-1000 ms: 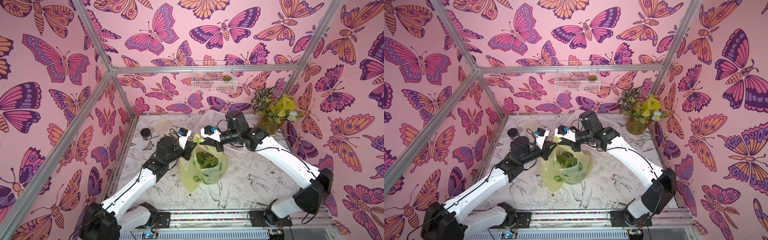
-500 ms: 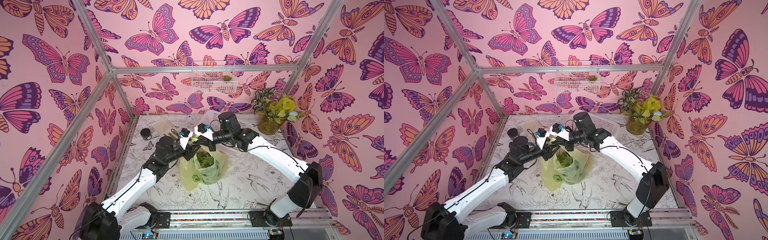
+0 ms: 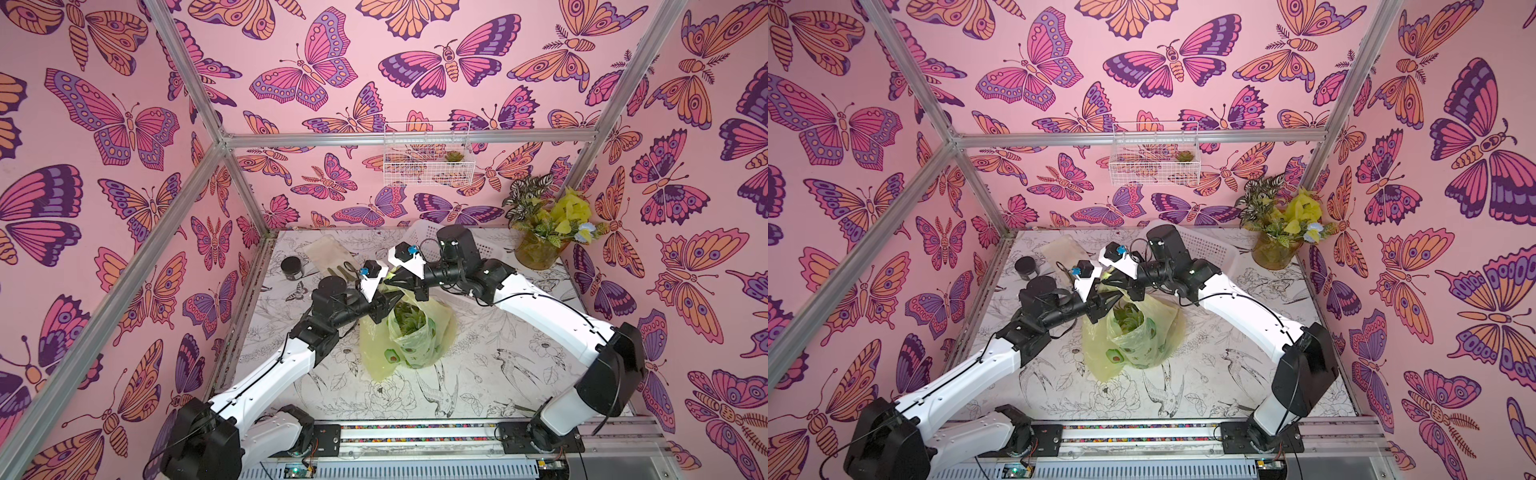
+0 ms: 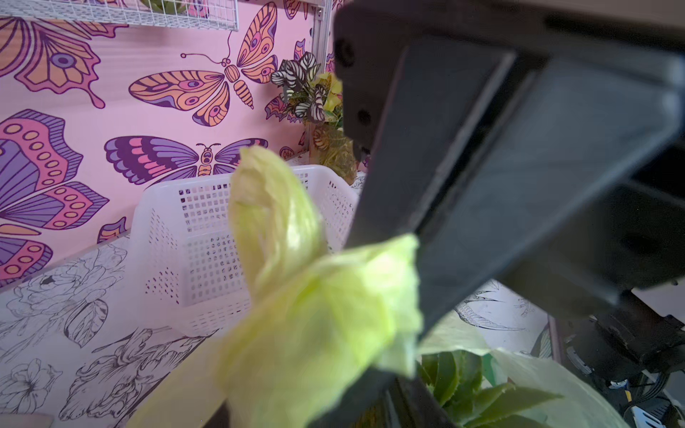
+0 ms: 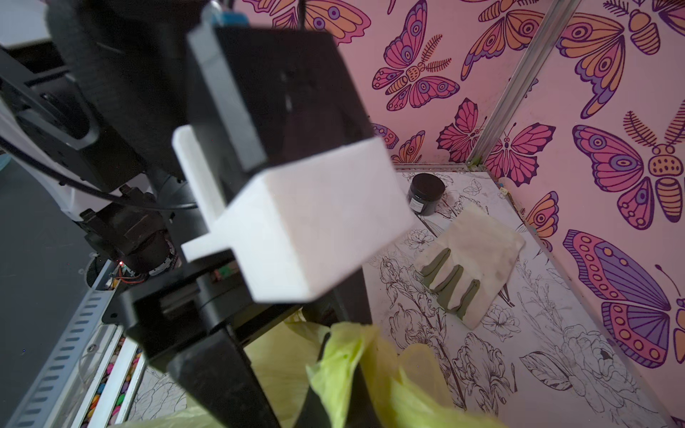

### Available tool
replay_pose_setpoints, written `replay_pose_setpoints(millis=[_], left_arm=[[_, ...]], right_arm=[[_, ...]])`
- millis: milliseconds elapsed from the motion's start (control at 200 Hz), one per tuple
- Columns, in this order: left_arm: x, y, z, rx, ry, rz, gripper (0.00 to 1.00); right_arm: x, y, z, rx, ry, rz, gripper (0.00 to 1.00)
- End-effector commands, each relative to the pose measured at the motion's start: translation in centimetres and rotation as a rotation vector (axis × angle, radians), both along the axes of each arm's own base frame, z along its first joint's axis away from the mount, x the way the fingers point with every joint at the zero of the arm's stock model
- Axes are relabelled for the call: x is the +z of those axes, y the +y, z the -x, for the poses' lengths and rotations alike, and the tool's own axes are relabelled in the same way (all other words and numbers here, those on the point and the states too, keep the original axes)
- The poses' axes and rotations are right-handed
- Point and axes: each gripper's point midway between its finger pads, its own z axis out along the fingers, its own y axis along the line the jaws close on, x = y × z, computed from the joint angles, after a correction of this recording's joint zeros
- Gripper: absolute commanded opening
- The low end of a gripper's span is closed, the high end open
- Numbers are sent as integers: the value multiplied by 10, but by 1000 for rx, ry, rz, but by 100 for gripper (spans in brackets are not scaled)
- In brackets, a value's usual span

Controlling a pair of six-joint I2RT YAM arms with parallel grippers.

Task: Place the pineapple into a plastic bag & tie a knot
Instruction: Cross the plastic bag at the center of the board.

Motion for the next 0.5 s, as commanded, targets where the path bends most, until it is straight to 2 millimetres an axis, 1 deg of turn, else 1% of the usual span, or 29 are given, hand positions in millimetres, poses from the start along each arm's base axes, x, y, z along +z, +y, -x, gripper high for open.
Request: replay_pose_setpoints(millis=[0,100,290,386,496], left_arm=[[2,-6,10,-74,-15,36,47],[3,-8,15,-101,-10,55,52],[1,-9,14,-99,-3,72,52],[0,-5,7,-48,-1,79,46],[5,-4,0,-20,-17,116,34]], right_arm=[[0,8,-5,-29,35,-37,0],[-2,8,-9,-45,31,-39,0],[2,10,-11,-52,44,-59,0],[5,10,-10,-54,48,-65,0],[5,10,-7,-55,56,-66,0]])
